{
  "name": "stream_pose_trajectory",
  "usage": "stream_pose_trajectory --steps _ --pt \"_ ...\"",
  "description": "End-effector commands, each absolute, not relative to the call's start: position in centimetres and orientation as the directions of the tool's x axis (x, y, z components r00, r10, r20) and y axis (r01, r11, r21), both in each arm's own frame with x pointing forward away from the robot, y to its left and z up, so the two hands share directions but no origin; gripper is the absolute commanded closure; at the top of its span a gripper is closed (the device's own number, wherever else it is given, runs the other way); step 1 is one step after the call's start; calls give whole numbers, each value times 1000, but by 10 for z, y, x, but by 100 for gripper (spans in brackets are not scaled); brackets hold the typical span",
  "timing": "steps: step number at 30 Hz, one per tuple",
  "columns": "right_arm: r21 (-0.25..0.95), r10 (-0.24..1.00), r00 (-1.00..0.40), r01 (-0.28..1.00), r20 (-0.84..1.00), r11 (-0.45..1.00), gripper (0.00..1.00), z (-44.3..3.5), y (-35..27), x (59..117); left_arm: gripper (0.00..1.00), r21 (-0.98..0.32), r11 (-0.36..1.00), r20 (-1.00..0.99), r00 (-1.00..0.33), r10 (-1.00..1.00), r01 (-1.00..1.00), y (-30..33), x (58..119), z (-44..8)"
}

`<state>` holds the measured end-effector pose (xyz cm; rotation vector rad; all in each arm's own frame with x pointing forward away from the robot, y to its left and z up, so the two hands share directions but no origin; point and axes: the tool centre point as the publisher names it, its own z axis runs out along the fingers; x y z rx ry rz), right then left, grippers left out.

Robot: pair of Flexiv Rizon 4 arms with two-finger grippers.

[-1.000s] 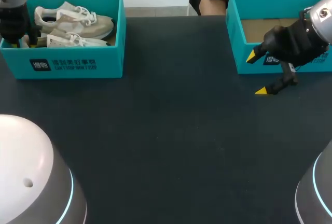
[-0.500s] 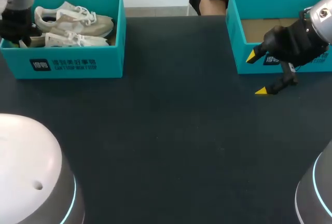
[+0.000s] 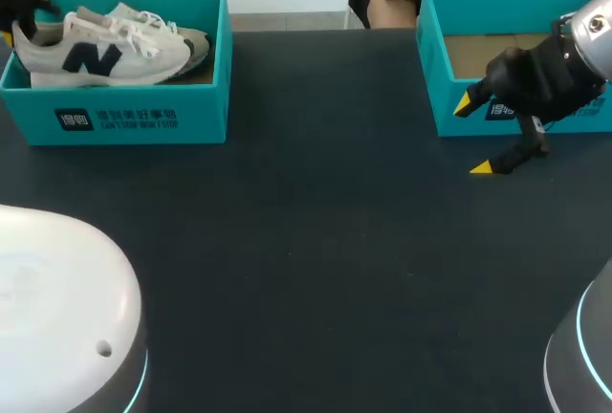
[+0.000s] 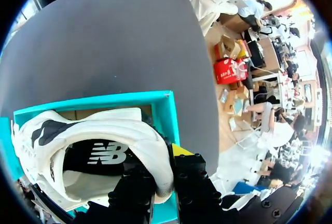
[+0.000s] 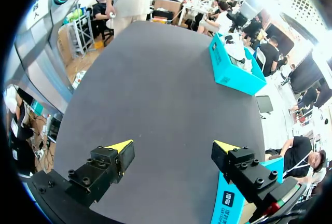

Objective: Take the shoe out of the shoebox, open the shoe tongue, remove and reinsert the insole, then place the shoe into the shoebox

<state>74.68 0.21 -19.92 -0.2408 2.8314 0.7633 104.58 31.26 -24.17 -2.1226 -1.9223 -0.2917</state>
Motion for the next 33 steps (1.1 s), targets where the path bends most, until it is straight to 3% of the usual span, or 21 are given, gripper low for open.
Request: stream_pose_trajectory --steps 1,6,24,33 --pt "476 -105 -967 -207 -232 855 0 -200 3 748 100 -105 -85 314 114 942 991 310 1045 -199" --pt "476 -105 -967 -207 -232 855 0 -200 3 748 100 -107 -68 260 94 961 992 320 1042 -166" --pt "476 -105 -967 -207 -232 855 0 -200 3 748 100 -107 -68 260 94 961 992 320 1042 -166" --pt "476 -105 -967 -207 -232 855 0 -200 3 748 100 25 45 289 -50 956 999 299 987 -144"
